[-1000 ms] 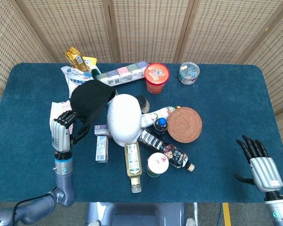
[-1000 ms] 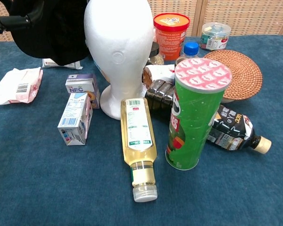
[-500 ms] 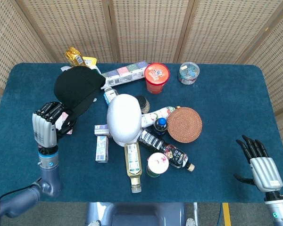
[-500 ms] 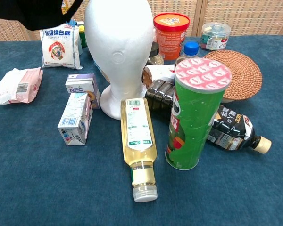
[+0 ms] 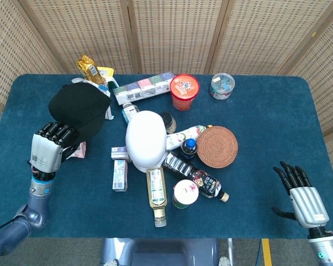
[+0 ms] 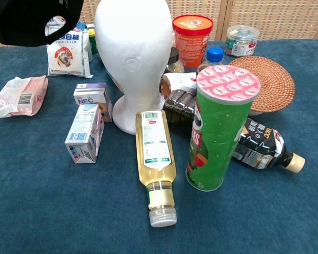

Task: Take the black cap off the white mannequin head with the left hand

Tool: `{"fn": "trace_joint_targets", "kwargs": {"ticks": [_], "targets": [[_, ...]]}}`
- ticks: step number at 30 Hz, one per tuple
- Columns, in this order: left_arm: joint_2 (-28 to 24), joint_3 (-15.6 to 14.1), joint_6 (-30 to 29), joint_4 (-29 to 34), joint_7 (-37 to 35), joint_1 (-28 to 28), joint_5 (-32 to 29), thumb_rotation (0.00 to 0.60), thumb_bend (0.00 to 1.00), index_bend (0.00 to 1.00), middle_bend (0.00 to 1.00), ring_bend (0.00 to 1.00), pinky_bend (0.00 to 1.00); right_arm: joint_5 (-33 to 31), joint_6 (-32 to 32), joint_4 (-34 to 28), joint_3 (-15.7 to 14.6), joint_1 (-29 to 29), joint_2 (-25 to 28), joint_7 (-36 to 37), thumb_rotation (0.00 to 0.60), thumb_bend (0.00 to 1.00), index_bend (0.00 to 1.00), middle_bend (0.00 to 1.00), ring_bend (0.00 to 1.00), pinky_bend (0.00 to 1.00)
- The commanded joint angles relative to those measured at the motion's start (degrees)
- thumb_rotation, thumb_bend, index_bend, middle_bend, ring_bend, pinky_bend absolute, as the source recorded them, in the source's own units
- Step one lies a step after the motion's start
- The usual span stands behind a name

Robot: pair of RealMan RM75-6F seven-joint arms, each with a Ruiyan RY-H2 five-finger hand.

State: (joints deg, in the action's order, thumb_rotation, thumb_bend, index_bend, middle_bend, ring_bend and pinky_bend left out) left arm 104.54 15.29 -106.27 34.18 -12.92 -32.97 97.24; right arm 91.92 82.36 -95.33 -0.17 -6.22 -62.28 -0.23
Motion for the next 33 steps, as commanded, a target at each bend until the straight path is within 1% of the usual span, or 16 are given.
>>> {"fn": "trace_joint_targets", "kwargs": {"ticks": [1,8,9,11,12,13,14,15,16,17,19,21,23,27,31,33], "targets": [[4.1,-2.4,1.9,-6.0,-2.7,-0.1,-0.7,0.6,0.41,0.83,0.66,0.53,0.65,0.0,0.1,0.0,0.0,0.0,0.1,0.1,0.6,0.0,0.08,0.0,0.0,0.0],[9.1,-5.9,3.5,-13.0,-5.2,1.2,-0.6,0.6,0.4,0.83,0.66,0.53,0.64,-0.2,0.3,-0.1,0.0,0.2,0.3,0.5,0.6,0.0,0.08,0.0,0.0,0.0],[9.7,-6.4,3.5,-13.7,-5.6,1.5,-0.6,0.6,0.39,0.83,0.66,0.53,0.64,-0.2,0.3,-0.1,0.0,0.2,0.4,0.6,0.6,0.0,0.08,0.0,0.0,0.0],[10.6,-7.2,3.4,-14.6,-6.4,2.0,-0.6,0.6,0.35,0.81,0.62,0.51,0.59,-0.2,0.4,-0.1,0.0,0.3,0.4,0.7,0.6,0.0,0.08,0.0,0.0,0.0],[10.8,-7.8,3.6,-14.9,-7.3,2.4,-0.4,0.6,0.31,0.75,0.55,0.45,0.53,-0.1,0.4,-0.1,0.0,0.3,0.4,0.8,0.6,0.0,0.08,0.0,0.0,0.0],[10.9,-8.3,3.7,-15.0,-8.1,2.7,-0.4,0.6,0.27,0.65,0.44,0.36,0.45,-0.1,0.4,-0.1,0.0,0.3,0.5,0.8,0.6,0.0,0.08,0.0,0.0,0.0],[10.8,-8.7,4.2,-15.0,-8.6,2.9,-0.4,0.6,0.24,0.58,0.36,0.3,0.4,-0.1,0.4,-0.1,0.0,0.3,0.5,0.8,0.6,0.0,0.08,0.0,0.0,0.0],[10.6,-9.2,5.1,-15.1,-8.8,3.3,-0.4,0.6,0.18,0.45,0.24,0.2,0.31,0.0,0.4,-0.2,0.0,0.3,0.5,0.8,0.6,0.0,0.08,0.0,0.0,0.0],[10.4,-9.5,5.7,-14.9,-8.8,3.5,-0.5,0.6,0.15,0.37,0.18,0.15,0.26,0.0,0.4,-0.2,0.0,0.3,0.5,0.8,0.6,0.0,0.08,0.0,0.0,0.0],[10.0,-9.7,6.7,-14.3,-8.9,3.8,-0.8,0.6,0.13,0.32,0.14,0.12,0.23,0.0,0.4,-0.2,-0.1,0.3,0.5,0.8,0.6,0.0,0.08,0.0,0.0,0.0],[9.1,-10.2,7.6,-12.6,-9.7,4.3,-1.1,0.6,0.08,0.2,0.05,0.05,0.16,0.1,0.4,-0.2,-0.1,0.3,0.5,0.7,0.6,0.0,0.08,0.0,0.0,0.0],[7.5,-10.7,8.3,-9.8,-10.5,4.8,-1.3,0.6,0.05,0.14,0.01,0.01,0.13,0.1,0.5,-0.3,-0.1,0.3,0.5,0.7,0.6,0.0,0.08,0.0,0.0,0.0],[6.0,-11.0,8.6,-7.3,-10.2,5.1,-1.5,0.6,0.04,0.11,0.0,0.0,0.11,0.2,0.5,-0.4,-0.2,0.3,0.5,0.7,0.6,0.0,0.08,0.0,0.0,0.0],[1.6,-11.7,8.3,-0.1,-9.7,6.3,-1.6,0.6,0.0,0.03,0.0,0.0,0.07,0.3,0.6,-0.5,-0.2,0.4,0.6,0.5,0.6,0.0,0.08,0.0,0.0,0.0],[-6.1,-13.3,8.4,11.9,-10.4,8.5,-1.5,0.6,0.0,0.0,0.0,0.0,0.06,0.3,0.5,-0.6,-0.2,0.4,0.6,0.4,0.6,0.0,0.08,0.0,0.0,0.0],[-11.6,-14.6,8.9,19.7,-11.0,9.7,-1.3,0.6,0.0,0.0,0.0,0.0,0.06,0.3,0.5,-0.7,-0.2,0.4,0.6,0.3,0.6,0.0,0.08,0.0,0.0,0.0]]}}
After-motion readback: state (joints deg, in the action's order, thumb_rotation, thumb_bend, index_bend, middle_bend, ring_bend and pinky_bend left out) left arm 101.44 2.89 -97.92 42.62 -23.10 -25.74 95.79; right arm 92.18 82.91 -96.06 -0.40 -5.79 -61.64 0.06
